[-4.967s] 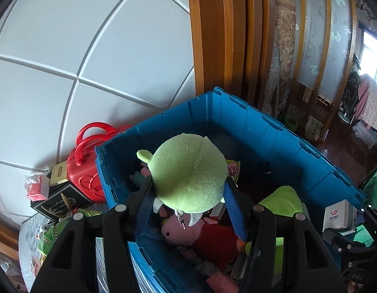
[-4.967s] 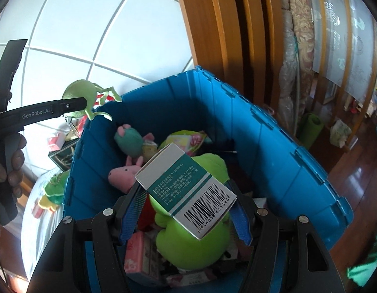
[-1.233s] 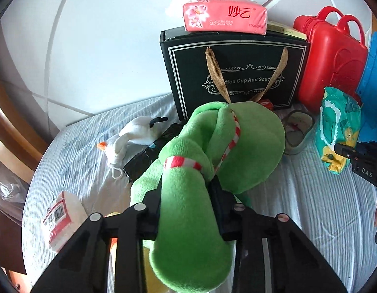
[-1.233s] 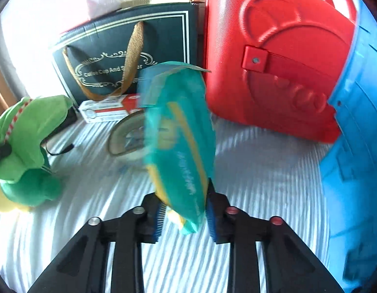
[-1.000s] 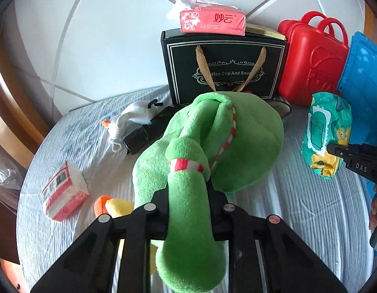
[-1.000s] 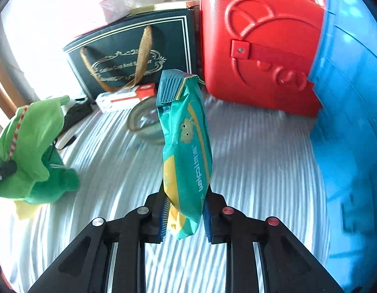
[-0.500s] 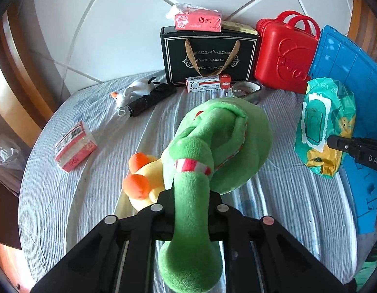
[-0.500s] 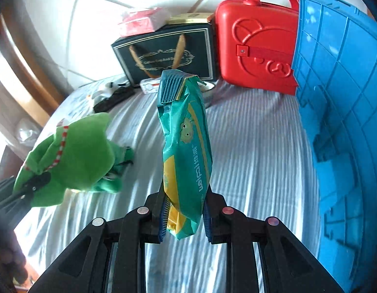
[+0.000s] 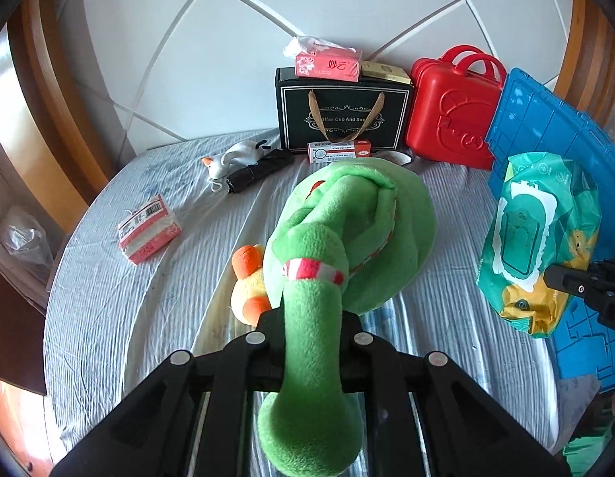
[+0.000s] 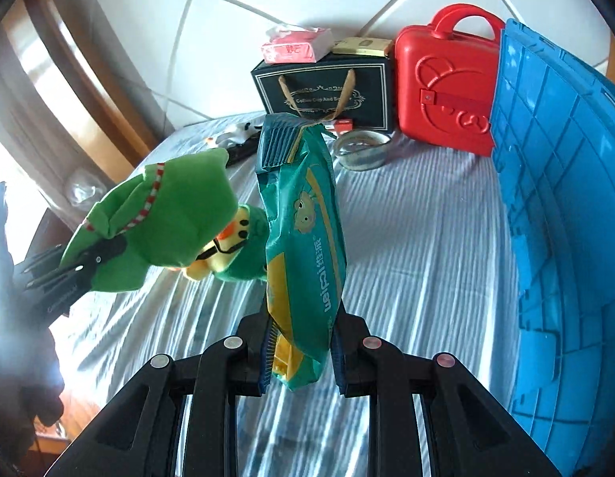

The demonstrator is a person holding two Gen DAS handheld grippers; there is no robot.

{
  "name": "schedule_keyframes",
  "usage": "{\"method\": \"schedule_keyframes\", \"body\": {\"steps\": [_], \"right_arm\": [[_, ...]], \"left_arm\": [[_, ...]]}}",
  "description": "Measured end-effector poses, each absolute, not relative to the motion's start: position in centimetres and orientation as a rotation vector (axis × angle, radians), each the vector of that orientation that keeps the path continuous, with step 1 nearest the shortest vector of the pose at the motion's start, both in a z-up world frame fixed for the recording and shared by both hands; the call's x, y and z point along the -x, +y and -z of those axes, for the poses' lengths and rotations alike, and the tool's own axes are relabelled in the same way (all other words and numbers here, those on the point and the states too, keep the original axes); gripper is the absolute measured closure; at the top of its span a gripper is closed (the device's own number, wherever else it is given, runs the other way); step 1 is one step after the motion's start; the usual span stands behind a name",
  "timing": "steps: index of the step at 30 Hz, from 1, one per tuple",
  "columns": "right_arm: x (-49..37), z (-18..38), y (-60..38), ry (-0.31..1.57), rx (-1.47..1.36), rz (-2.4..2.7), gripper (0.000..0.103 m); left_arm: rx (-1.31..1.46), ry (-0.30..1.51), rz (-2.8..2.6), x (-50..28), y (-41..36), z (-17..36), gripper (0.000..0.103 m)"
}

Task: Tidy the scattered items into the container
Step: 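Lift the crocodile plush with the left gripper while the right lifts the wipes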

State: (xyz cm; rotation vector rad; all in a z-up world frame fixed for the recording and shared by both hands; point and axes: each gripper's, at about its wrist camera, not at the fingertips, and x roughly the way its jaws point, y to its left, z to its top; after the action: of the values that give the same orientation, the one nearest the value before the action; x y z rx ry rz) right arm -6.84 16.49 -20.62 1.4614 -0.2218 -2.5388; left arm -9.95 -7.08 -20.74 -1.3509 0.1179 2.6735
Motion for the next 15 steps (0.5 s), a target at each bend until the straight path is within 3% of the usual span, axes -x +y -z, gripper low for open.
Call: {"method": "schedule_keyframes", "body": {"steps": [15], "right_arm": [[3.5, 16.5, 16.6, -0.208, -1.380, 2.527, 0.080]], "left_arm": [[1.303, 0.052, -2.747, 6.2, -7.1, 16.0, 0.091]]}}
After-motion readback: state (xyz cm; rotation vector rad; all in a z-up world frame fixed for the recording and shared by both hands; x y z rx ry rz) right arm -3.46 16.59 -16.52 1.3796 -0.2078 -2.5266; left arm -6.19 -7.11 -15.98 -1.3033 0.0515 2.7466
